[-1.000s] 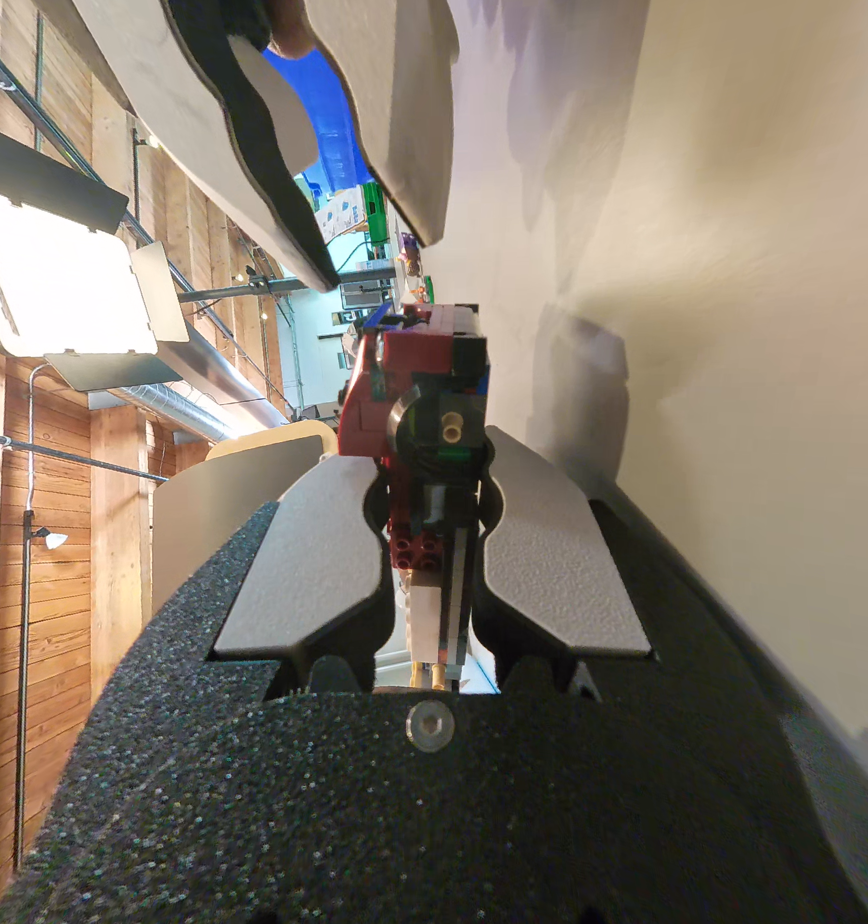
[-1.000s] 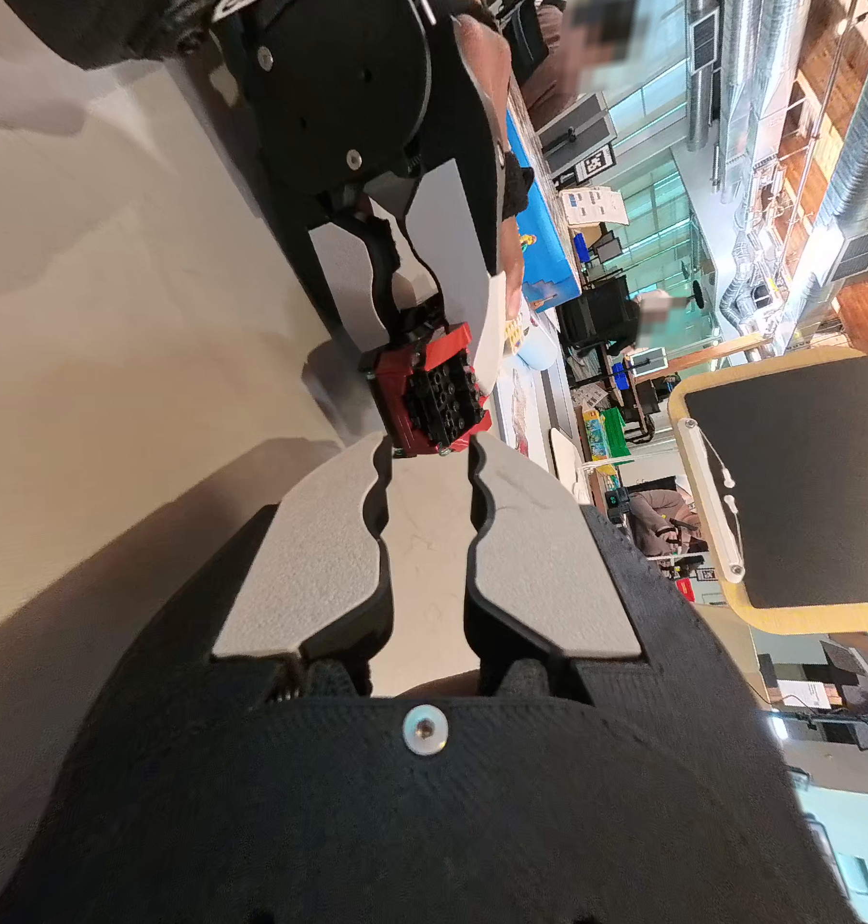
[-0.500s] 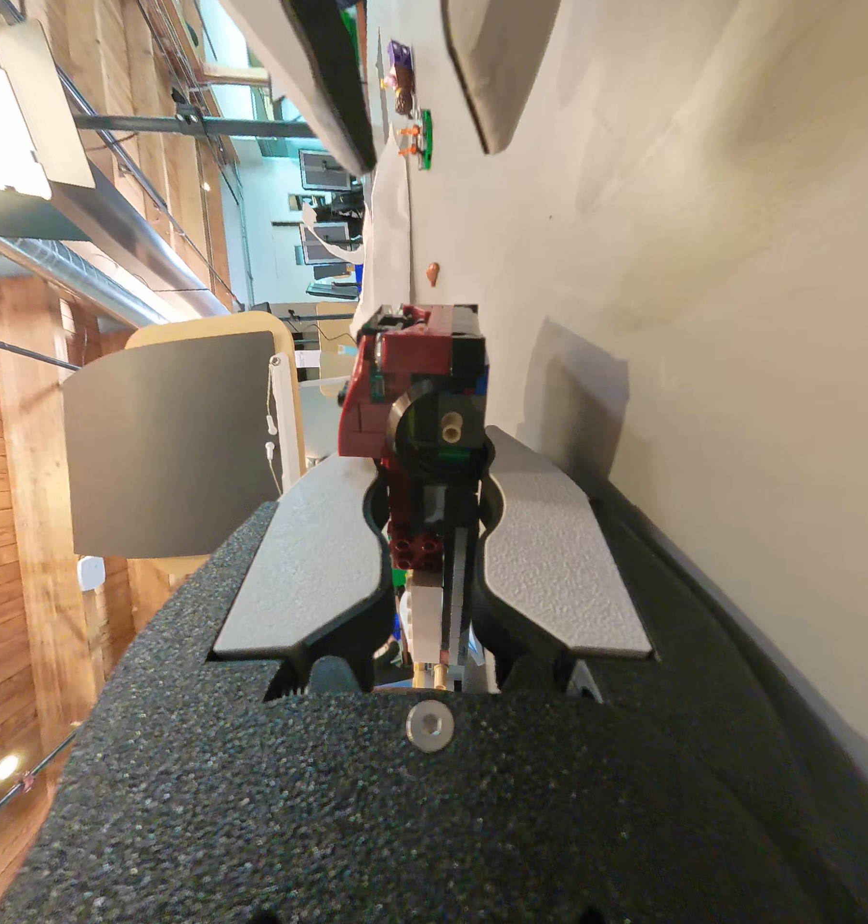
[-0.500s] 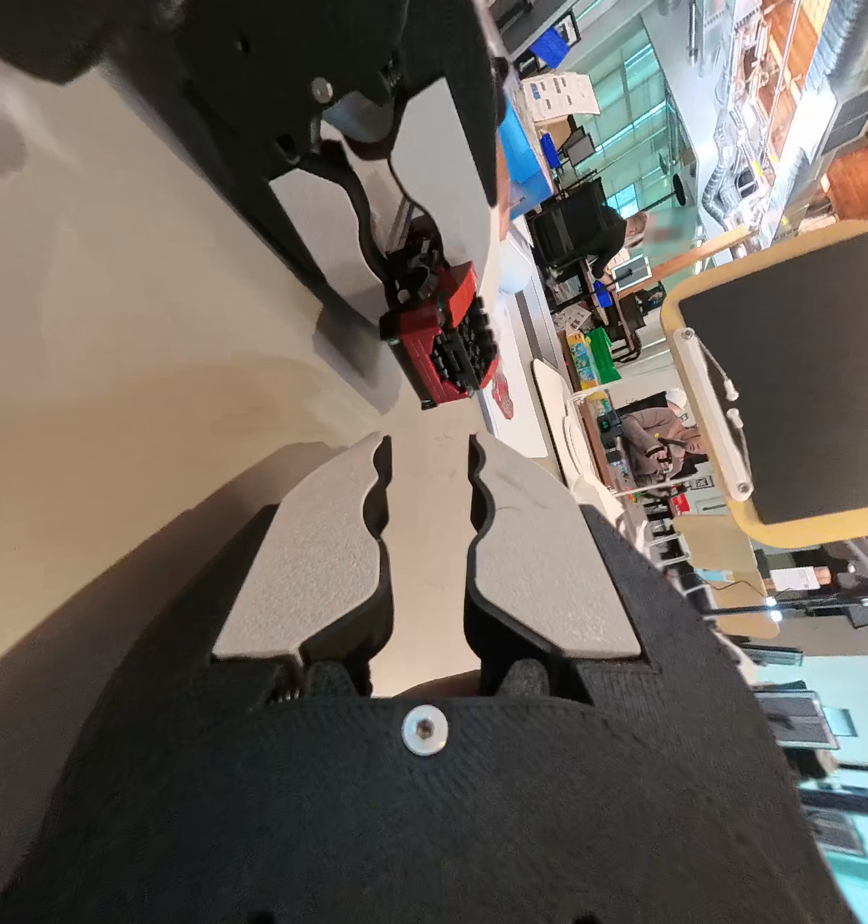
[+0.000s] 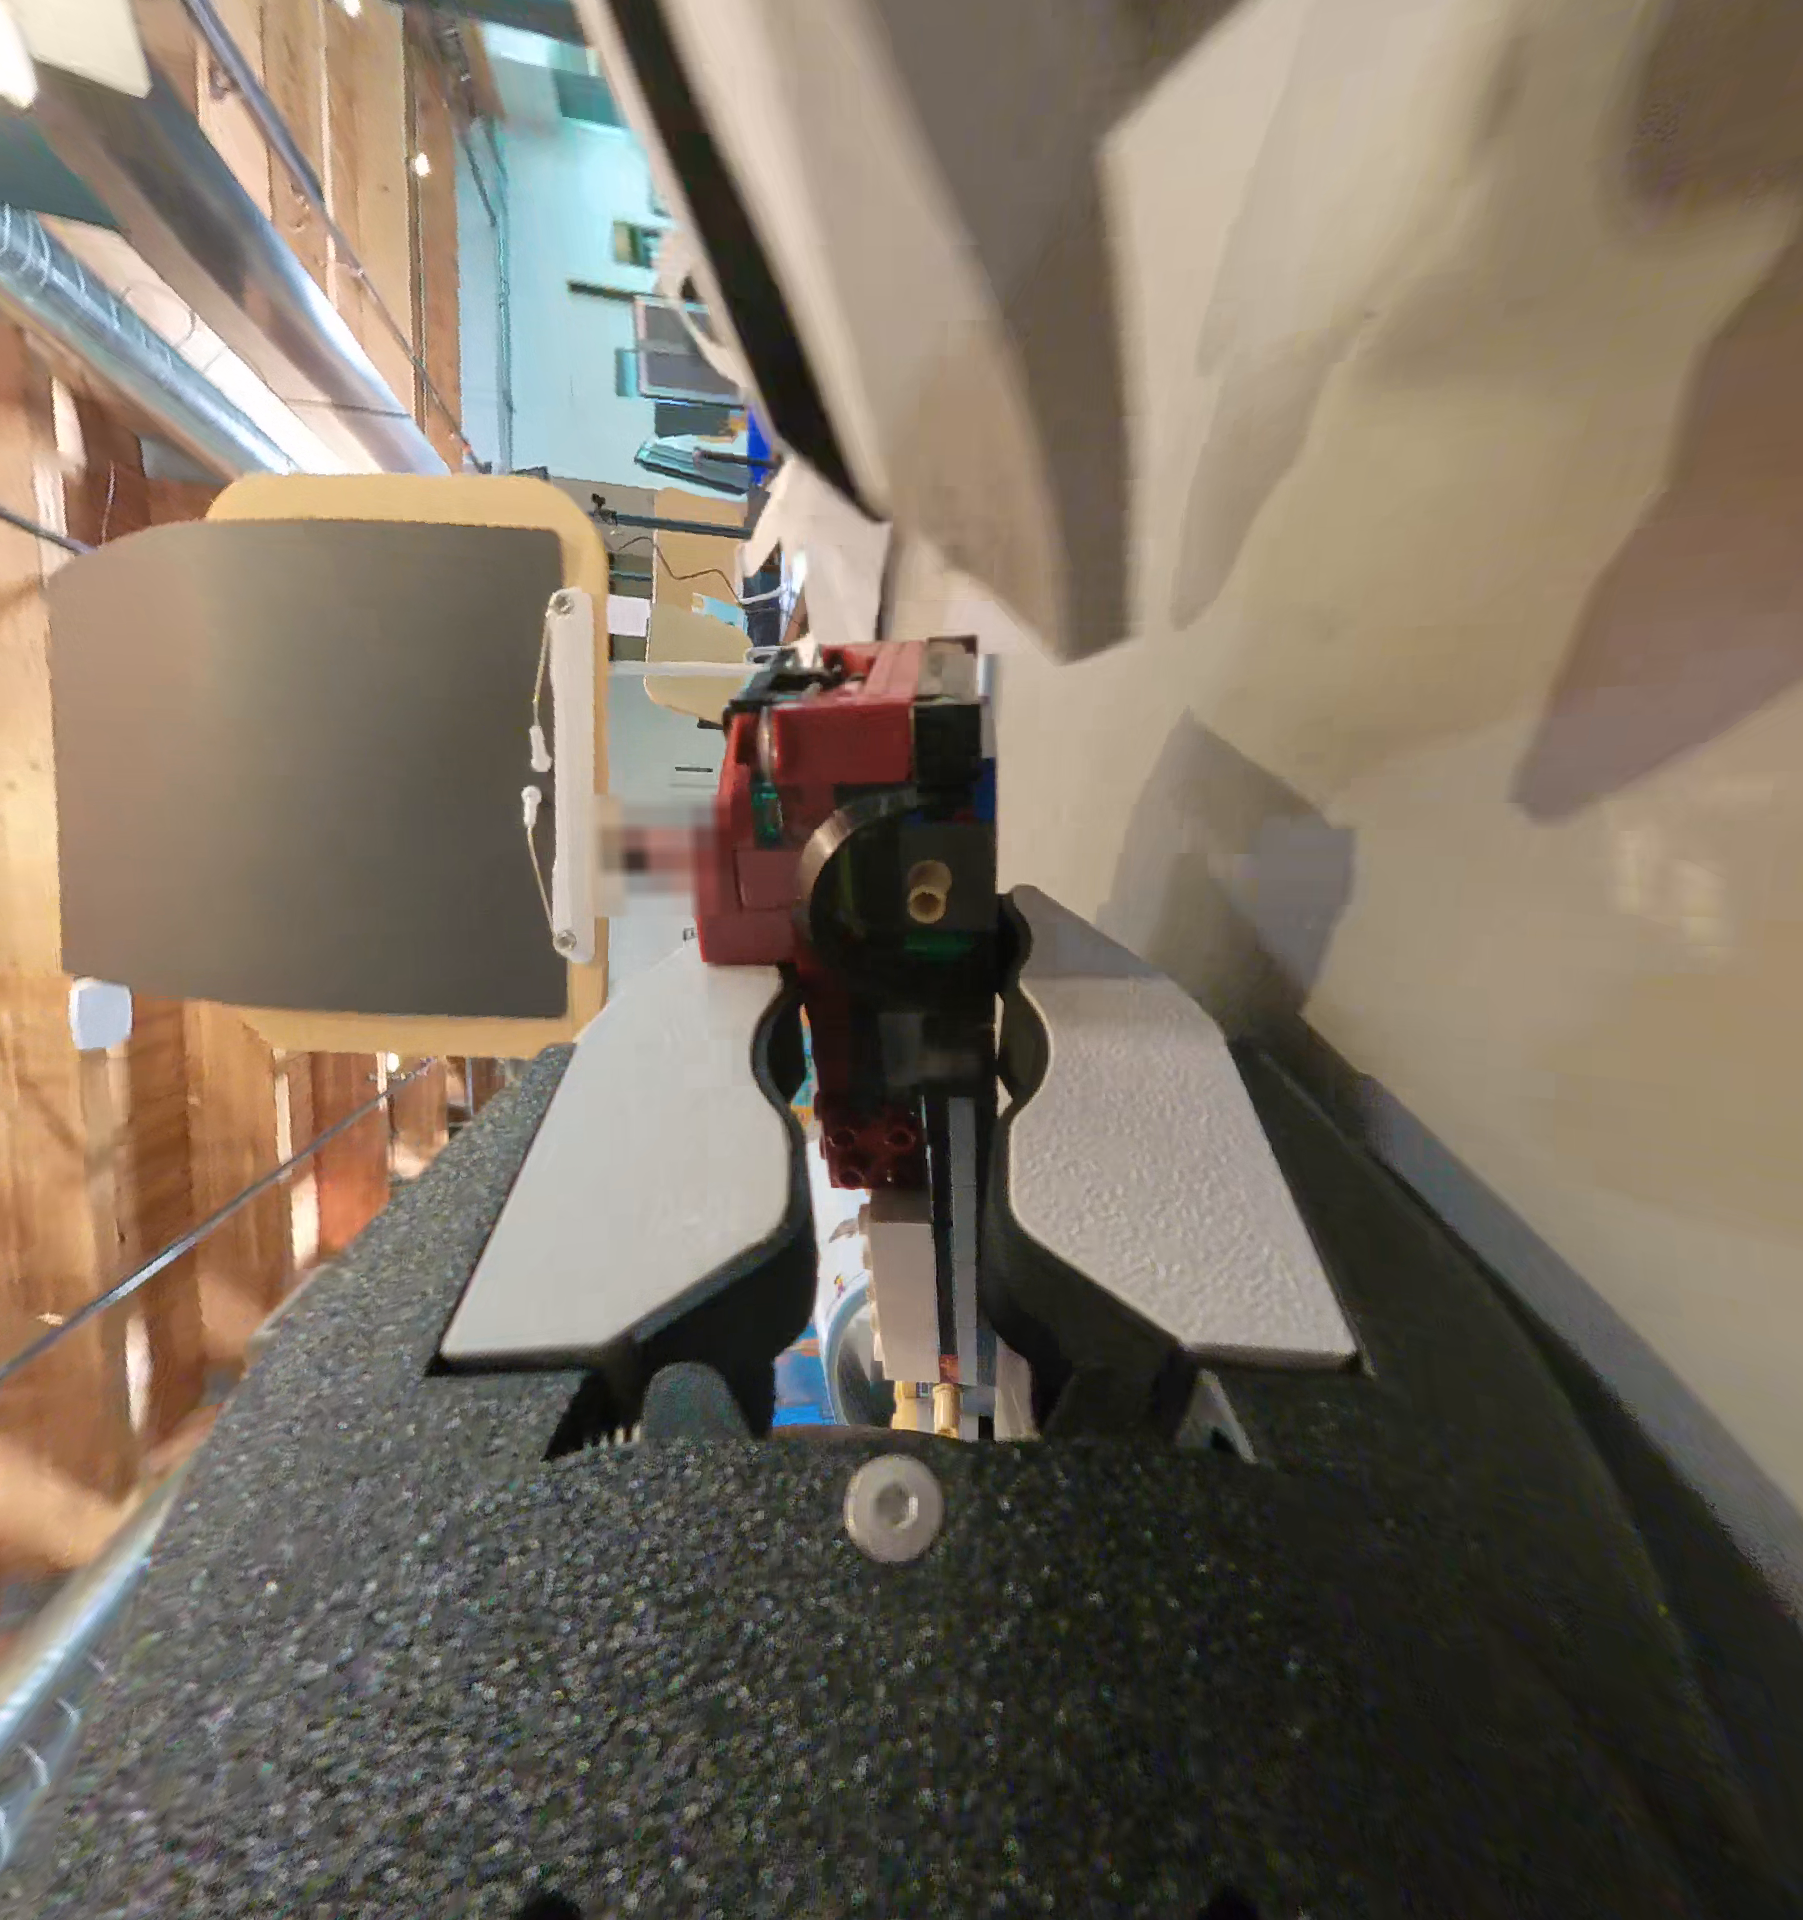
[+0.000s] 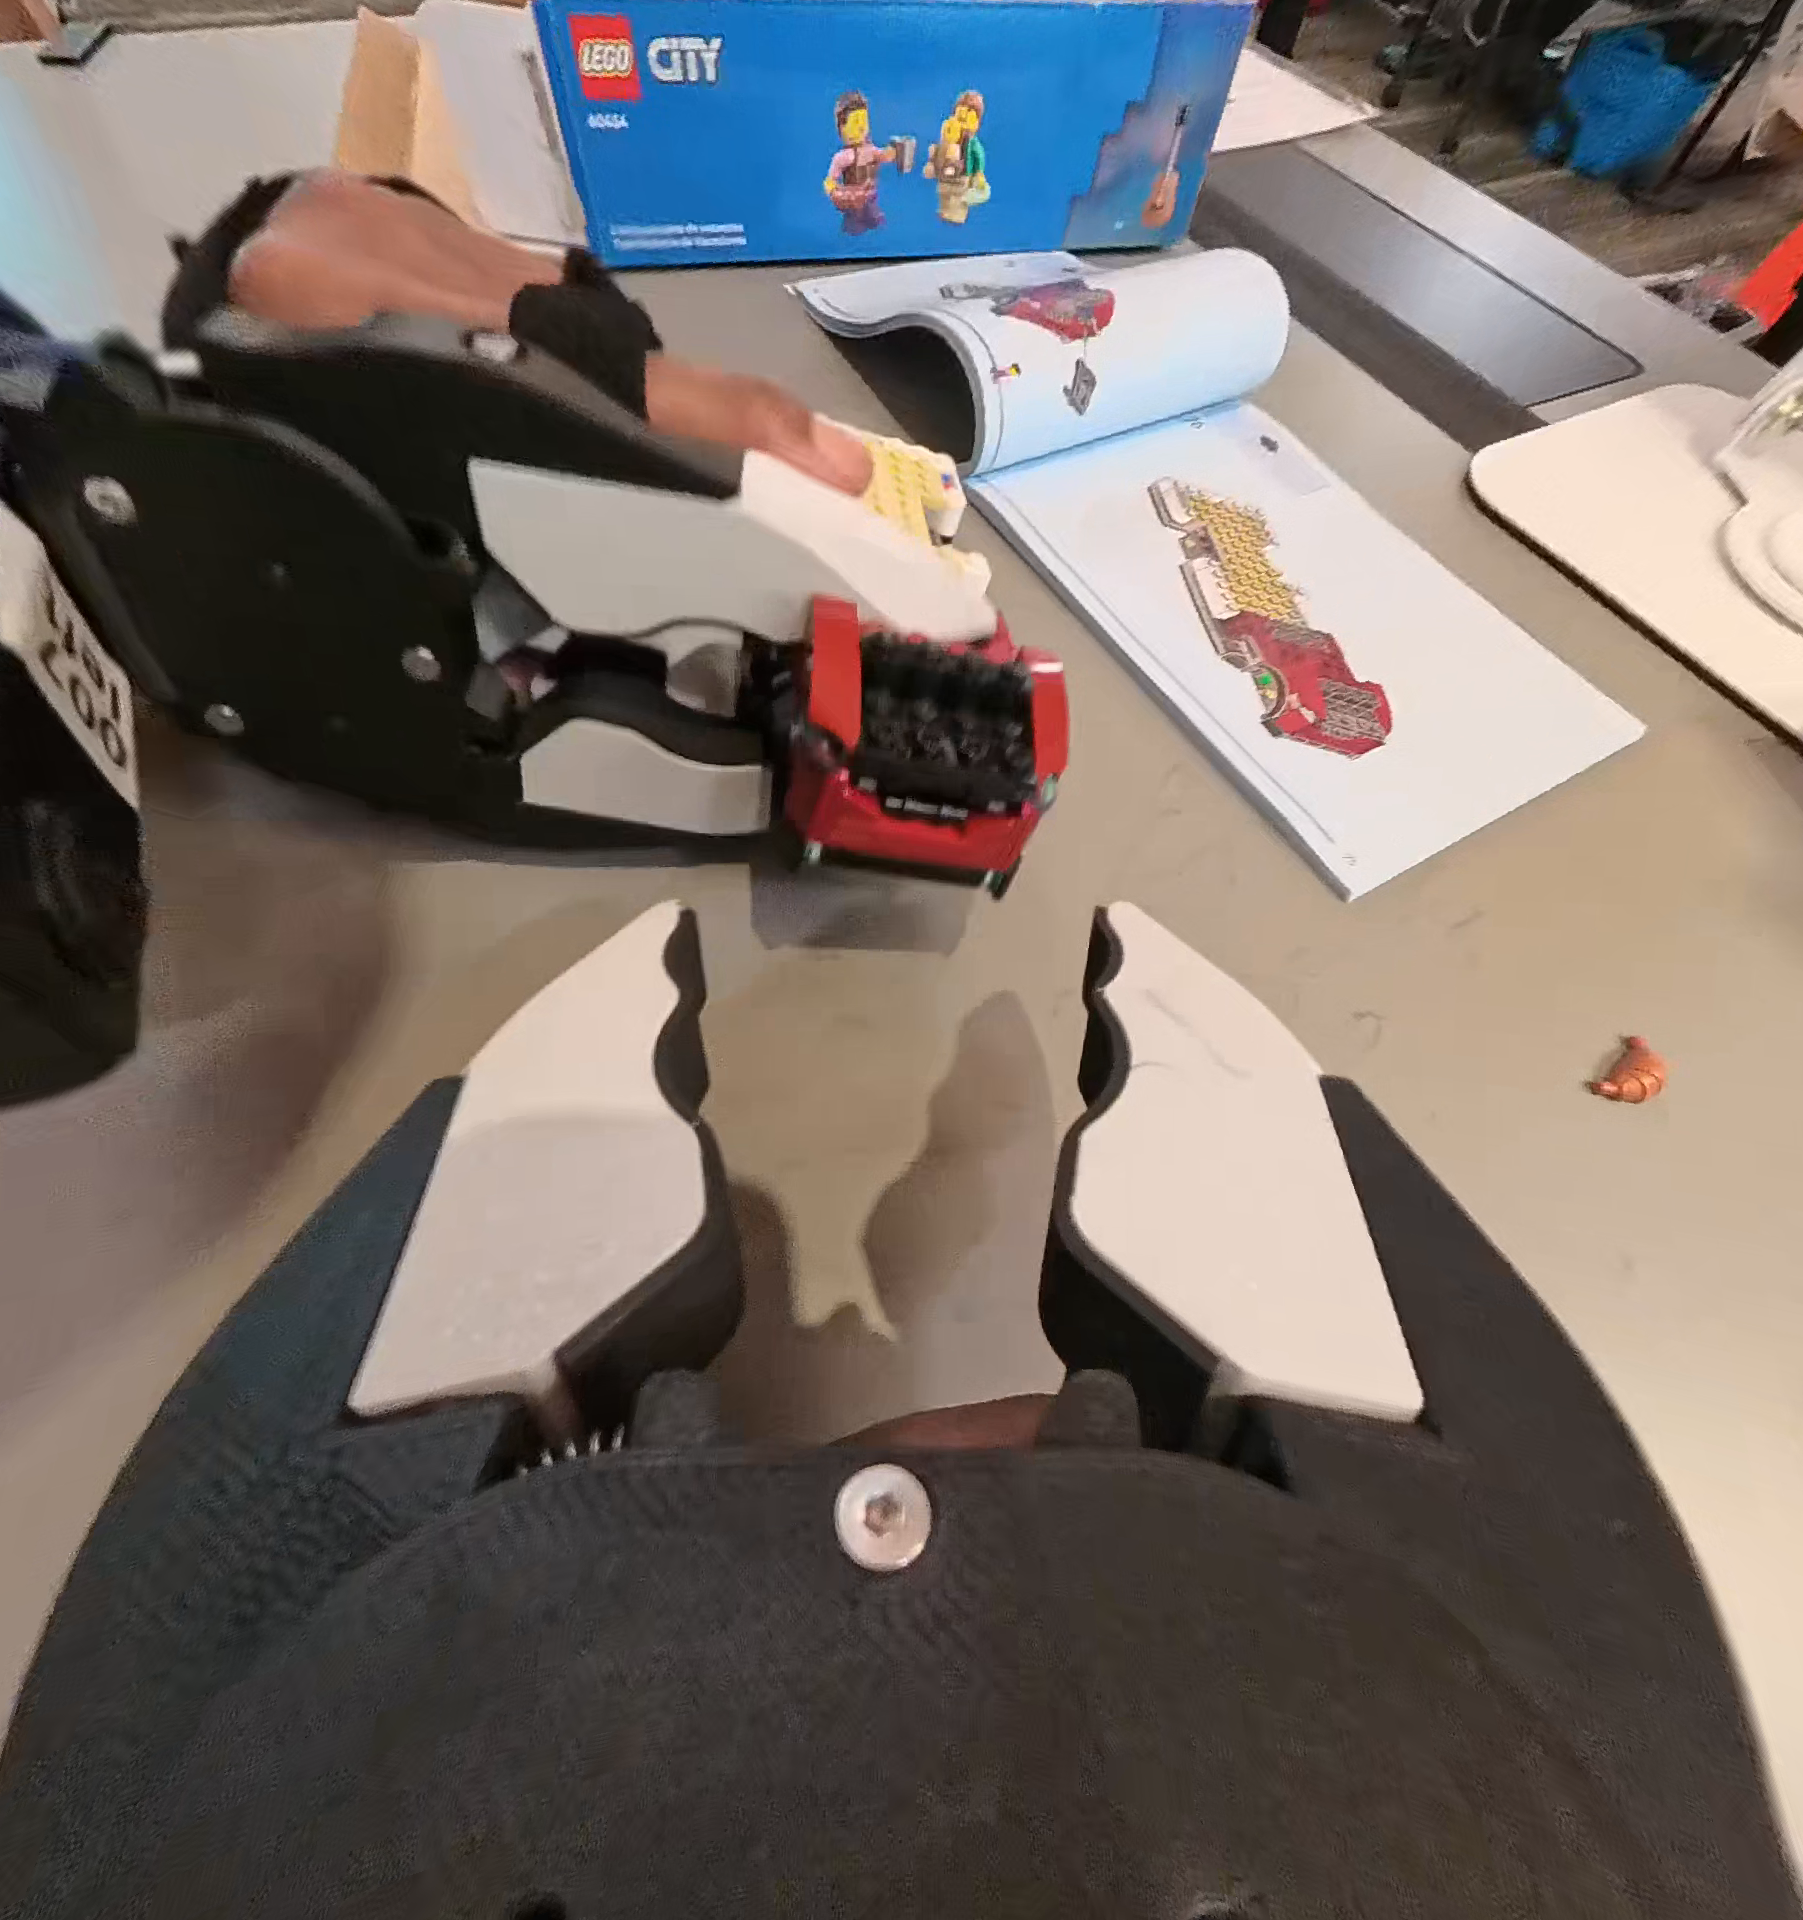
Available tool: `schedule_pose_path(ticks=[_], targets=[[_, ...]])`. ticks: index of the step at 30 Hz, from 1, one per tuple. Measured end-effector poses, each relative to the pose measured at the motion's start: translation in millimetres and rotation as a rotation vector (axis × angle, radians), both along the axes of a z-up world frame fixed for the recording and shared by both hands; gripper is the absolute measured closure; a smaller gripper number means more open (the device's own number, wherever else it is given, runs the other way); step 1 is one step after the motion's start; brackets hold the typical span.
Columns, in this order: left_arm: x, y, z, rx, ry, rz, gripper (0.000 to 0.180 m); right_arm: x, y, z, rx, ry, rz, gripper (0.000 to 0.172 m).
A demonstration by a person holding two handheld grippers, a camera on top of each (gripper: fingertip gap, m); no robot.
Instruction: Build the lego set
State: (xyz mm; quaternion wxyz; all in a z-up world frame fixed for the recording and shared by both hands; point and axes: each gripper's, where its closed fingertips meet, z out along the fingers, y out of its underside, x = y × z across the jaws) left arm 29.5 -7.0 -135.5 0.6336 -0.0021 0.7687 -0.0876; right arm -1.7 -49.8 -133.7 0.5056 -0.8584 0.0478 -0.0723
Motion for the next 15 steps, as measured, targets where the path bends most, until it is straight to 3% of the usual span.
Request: schedule_pose_path(ticks=[6,15], targets=[[-8,7,23,-0.194,-0.037,0.014,0.147,-8,-2,6,0.019,-0.106,0.01,0.105],[-12,11,23,-0.25,-0.05,0.017,0.147,-7,-1,13,0.055,-0.079,0.01,0.105]])
